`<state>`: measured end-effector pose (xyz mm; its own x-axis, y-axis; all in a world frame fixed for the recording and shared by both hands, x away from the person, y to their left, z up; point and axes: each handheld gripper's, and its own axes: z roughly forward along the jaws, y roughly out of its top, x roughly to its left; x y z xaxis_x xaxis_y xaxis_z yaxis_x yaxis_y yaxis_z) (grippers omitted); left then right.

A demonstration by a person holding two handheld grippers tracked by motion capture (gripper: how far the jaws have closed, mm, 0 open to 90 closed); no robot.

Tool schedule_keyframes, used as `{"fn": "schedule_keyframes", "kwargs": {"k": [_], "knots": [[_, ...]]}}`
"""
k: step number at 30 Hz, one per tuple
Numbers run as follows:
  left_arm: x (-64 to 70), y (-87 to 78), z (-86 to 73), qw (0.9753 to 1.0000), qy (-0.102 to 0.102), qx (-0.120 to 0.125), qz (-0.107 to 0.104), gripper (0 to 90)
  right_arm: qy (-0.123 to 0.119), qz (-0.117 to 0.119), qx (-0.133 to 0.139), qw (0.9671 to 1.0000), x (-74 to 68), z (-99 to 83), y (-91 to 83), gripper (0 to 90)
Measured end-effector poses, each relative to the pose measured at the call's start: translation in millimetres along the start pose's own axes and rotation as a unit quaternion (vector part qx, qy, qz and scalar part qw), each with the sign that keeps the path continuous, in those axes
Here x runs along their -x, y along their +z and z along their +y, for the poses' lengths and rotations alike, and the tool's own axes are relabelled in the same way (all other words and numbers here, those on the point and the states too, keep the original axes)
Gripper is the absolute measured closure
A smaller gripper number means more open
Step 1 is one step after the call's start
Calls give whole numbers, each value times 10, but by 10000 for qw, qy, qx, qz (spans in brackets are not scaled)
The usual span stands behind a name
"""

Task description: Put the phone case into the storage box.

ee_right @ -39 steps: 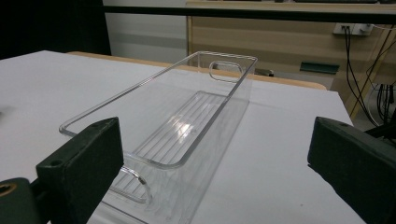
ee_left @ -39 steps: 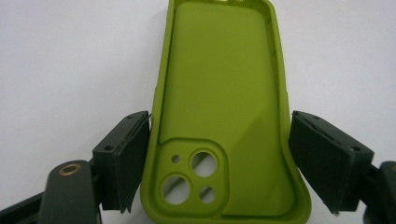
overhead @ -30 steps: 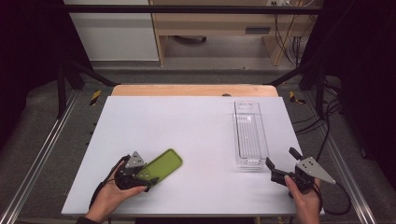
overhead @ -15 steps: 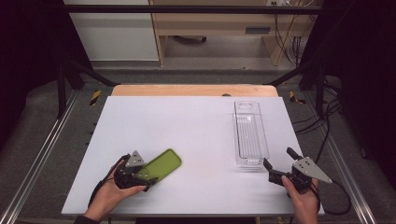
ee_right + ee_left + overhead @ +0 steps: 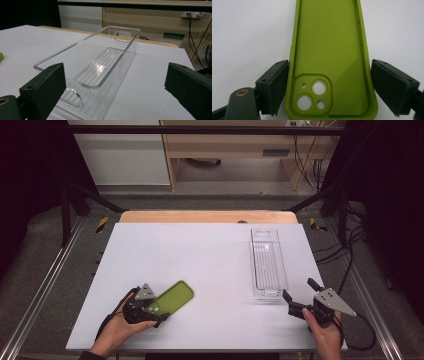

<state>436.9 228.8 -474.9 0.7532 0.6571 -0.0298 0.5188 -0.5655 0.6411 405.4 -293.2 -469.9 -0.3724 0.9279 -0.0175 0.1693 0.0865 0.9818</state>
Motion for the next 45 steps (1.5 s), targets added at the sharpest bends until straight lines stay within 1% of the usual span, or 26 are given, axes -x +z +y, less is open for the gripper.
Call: {"fn": "schedule_keyframes", "kwargs": {"k": [2, 4, 5, 9, 10, 11, 12, 14, 17, 18, 19, 21, 24, 27, 29, 30, 33, 35, 36, 38, 41, 43, 44, 45], "knots": [[2, 8, -5, 10000, 20, -25, -21, 157, -3, 1, -3, 10000, -3, 0, 1, 38], [32, 28, -15, 9996, 237, -101, 69, 137, 4, 10, -15, 10000, -4, -2, 2, 37], [32, 27, -14, 9997, 226, -103, 70, 132, 7, 8, -15, 10000, -2, -3, 1, 37], [25, 22, -30, 9995, 295, -69, 41, 121, 4, 9, -4, 10000, 6, -3, -2, 37], [19, 16, -39, 9994, 312, -103, 52, 113, 6, 11, -2, 10000, 5, -3, -3, 37], [15, 13, -51, 9995, 309, -87, 47, 85, 0, -6, -8, 10000, 6, -2, -6, 37], [6, 9, -72, 9995, 320, -30, 16, 81, 2, -6, -14, 10000, 7, -2, -8, 37], [-14, -2, -108, 9992, 385, 54, -49, 82, 20, 7, -14, 10000, 5, -5, -1, 37], [-14, -6, -107, 9991, 424, 49, -74, 96, 21, 3, -32, 10000, -5, -5, 1, 37], [-10, -13, -102, 9990, 438, 55, -53, 123, 15, 0, -19, 10000, -7, -4, 0, 38], [-5, -14, -98, 9991, 430, 41, -42, 142, 22, 7, -27, 10000, -10, -2, 2, 37], [0, -19, -91, 9991, 413, 25, -24, 152, -2, 5, -8, 10000, -13, 2, 2, 37], [12, -23, -92, 9993, 361, 36, 3, 158, -8, 9, -28, 10000, -12, -3, 1, 37], [21, -30, -90, 9994, 350, 37, 8, 160, 38, 1, 3, 10000, -12, 9, -6, 38], [30, -41, -82, 9993, 349, 93, -3, 160, 39, 31, 24, 10000, -25, 20, -1, 38], [34, -44, -76, 9993, 360, 99, -36, 161, 0, 43, 33, 10000, -37, 25, 7, 38], [45, -48, -48, 9989, 459, 93, -31, 161, -46, 60, 11, 10000, -76, 34, 10, 38], [40, -61, -20, 9989, 449, 142, -49, 161, -92, 60, 12, 9999, -104, 44, 10, 39], [39, -70, 2, 9987, 491, 153, -55, 161, -121, 77, 20, 9999, -123, 55, 12, 42], [30, -93, 60, 9984, 542, 173, -35, 161, -249, 123, 21, 9996, -179, 99, 23, 44], [6, -129, 162, 9981, 573, 235, -37, 160, -461, 302, 7, 9985, -286, 201, 63, 45], [-16, -149, 236, 9977, 623, 245, -57, 160, -492, 455, -49, 9977, -359, 281, 116, 47], [-26, -152, 274, 9975, 655, 239, -69, 160, -651, 527, -142, 9964, -403, 321, 148, 47], [-39, -155, 311, 9973, 689, 232, -73, 160, -876, 557, -235, 9943, -448, 362, 184, 47]]}}
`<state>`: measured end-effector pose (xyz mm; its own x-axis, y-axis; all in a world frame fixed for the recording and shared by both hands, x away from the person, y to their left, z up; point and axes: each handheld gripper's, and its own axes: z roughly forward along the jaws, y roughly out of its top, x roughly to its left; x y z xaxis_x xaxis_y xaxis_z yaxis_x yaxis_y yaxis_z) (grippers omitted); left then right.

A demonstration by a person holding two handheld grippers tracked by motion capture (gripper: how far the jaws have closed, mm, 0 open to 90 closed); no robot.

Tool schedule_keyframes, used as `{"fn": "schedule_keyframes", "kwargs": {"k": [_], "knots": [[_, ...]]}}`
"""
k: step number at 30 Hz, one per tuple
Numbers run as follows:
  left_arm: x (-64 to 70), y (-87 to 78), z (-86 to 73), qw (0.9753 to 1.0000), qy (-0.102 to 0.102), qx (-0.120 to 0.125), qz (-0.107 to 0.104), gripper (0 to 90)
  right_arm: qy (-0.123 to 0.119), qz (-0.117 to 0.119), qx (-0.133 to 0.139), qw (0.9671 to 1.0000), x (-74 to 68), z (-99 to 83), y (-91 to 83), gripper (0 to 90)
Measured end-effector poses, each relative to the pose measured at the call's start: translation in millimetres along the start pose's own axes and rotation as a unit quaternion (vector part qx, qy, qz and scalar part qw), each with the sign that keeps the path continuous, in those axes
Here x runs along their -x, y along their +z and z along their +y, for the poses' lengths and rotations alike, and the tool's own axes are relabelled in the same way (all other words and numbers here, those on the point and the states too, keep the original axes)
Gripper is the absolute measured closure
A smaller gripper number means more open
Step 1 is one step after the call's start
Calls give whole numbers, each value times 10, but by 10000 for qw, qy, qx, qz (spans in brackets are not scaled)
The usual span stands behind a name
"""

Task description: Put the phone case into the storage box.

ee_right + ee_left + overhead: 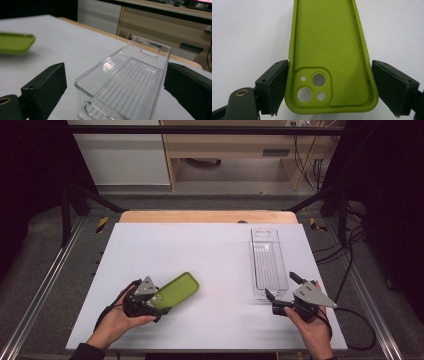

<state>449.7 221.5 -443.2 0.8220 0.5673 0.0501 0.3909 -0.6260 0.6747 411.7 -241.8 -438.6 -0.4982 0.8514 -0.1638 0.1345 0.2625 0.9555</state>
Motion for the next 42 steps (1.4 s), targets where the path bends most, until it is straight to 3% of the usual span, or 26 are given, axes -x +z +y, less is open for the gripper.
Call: {"fn": "schedule_keyframes", "kwargs": {"k": [4, 8, 11, 16, 23, 26, 36, 38, 41, 42], "knots": [[-65, 22, 138, 10000, 85, -17, -48, 160, -444, 288, -297, 9982, -110, 213, 178, 48], [-78, 41, 293, 9996, 274, -96, -68, 160, -848, 718, -447, 9928, -248, 434, 361, 56], [-55, 50, 397, 9988, 440, -197, -83, 160, -1245, 1013, -628, 9850, -399, 562, 489, 62], [-9, 65, 509, 9977, 598, -298, -108, 160, -1826, 1465, -879, 9682, -640, 669, 653, 78], [44, 26, 576, 9969, 676, -378, -97, 160, -2366, 1837, -1062, 9482, -885, 752, 737, 105], [96, 17, 594, 9965, 742, -390, -69, 160, -2522, 1902, -1098, 9424, -963, 770, 739, 115], [153, 102, 625, 9946, 917, -444, -177, 160, -2720, 2032, -1156, 9335, -1092, 743, 747, 148], [163, 106, 642, 9949, 897, -416, -179, 160, -2745, 2055, -1151, 9323, -1108, 737, 755, 146], [154, 115, 649, 9949, 885, -464, -167, 160, -2862, 2109, -1197, 9270, -1140, 718, 770, 152], [152, 119, 646, 9949, 874, -470, -161, 160, -2852, 2126, -1182, 9271, -1155, 709, 779, 160]]}}
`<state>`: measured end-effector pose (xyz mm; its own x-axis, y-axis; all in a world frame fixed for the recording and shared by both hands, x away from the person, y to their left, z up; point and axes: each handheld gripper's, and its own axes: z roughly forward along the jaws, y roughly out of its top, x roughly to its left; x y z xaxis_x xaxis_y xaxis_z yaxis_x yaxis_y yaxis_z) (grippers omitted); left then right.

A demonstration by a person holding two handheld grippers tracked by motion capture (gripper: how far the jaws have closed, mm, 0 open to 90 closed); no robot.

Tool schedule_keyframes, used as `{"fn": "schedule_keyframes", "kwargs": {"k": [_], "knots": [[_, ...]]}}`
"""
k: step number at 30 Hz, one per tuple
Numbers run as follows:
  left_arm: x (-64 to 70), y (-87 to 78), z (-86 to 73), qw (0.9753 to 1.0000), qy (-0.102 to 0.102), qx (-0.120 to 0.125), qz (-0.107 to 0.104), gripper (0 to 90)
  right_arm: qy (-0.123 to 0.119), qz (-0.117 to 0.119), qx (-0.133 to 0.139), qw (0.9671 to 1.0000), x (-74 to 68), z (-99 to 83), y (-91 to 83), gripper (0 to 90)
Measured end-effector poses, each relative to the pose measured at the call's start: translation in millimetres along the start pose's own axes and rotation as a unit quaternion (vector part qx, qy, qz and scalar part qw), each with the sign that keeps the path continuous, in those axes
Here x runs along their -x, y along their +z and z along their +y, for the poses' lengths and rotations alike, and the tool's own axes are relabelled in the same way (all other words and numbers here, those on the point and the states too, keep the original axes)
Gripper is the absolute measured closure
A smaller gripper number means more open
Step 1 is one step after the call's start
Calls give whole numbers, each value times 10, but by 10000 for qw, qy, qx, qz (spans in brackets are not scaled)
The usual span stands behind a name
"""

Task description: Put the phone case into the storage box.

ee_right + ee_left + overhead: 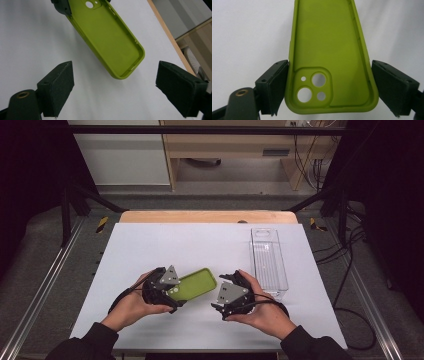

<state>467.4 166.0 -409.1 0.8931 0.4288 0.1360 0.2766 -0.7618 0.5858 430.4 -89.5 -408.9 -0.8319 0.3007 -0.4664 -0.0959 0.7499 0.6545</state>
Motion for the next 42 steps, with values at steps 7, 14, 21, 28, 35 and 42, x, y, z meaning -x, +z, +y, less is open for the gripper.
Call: {"fn": "schedule_keyframes", "kwargs": {"k": [7, 14, 21, 28, 35, 42], "knots": [[-6, -10, -22, 10000, 0, -34, 15, 160, -159, 95, 2, 9998, -57, 47, 85, 229], [-26, 12, -55, 10000, -46, -36, -19, 160, -310, 214, -2, 9993, -122, 114, 179, 312], [2, -13, -42, 10000, -44, -41, -4, 160, -516, 247, 27, 9984, -160, 202, 213, 406], [34, -13, -53, 9999, 12, -103, -42, 160, -672, 324, 85, 9972, -204, 279, 238, 513], [52, -47, -32, 9999, 57, -130, -82, 160, -1028, 500, 3, 9934, -270, 320, 298, 587], [66, -91, -27, 9997, 90, -190, -106, 160, -1430, 665, -131, 9874, -329, 402, 374, 644]]}}
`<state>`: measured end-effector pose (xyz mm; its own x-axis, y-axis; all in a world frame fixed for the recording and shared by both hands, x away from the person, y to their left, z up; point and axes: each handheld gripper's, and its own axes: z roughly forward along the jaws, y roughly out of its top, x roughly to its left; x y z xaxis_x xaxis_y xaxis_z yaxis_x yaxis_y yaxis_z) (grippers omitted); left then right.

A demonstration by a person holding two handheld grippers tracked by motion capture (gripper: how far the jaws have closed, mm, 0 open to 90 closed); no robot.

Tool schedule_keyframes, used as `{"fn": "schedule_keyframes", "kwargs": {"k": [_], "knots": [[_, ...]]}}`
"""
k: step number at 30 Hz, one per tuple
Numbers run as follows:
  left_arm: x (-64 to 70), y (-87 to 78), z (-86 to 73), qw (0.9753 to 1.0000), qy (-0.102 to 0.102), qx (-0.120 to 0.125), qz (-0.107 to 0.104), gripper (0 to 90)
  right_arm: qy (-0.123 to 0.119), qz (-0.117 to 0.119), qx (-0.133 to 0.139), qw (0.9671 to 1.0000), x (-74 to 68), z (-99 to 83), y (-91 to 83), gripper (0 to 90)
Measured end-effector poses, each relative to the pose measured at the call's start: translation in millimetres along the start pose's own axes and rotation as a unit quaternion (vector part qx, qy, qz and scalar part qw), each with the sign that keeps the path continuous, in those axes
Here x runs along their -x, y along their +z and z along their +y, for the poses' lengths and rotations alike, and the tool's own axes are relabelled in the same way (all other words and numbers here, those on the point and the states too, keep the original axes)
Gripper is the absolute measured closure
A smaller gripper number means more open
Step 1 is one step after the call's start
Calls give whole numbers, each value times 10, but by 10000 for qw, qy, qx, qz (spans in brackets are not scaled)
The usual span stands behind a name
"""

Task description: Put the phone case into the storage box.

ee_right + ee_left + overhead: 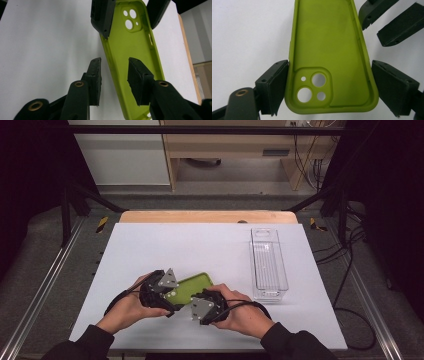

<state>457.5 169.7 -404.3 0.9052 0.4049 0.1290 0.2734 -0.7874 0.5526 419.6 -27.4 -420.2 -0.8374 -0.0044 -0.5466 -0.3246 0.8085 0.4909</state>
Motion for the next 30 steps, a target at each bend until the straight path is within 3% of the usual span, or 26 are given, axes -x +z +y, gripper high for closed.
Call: {"fn": "schedule_keyframes", "kwargs": {"k": [10, 30], "knots": [[13, -43, 3, 10000, 74, -26, -51, 160, -380, 151, -38, 9992, 14, 79, 60, 703], [26, -69, 56, 9998, 191, -66, -81, 160, -567, 331, -116, 9978, 24, 117, 72, 767]]}}
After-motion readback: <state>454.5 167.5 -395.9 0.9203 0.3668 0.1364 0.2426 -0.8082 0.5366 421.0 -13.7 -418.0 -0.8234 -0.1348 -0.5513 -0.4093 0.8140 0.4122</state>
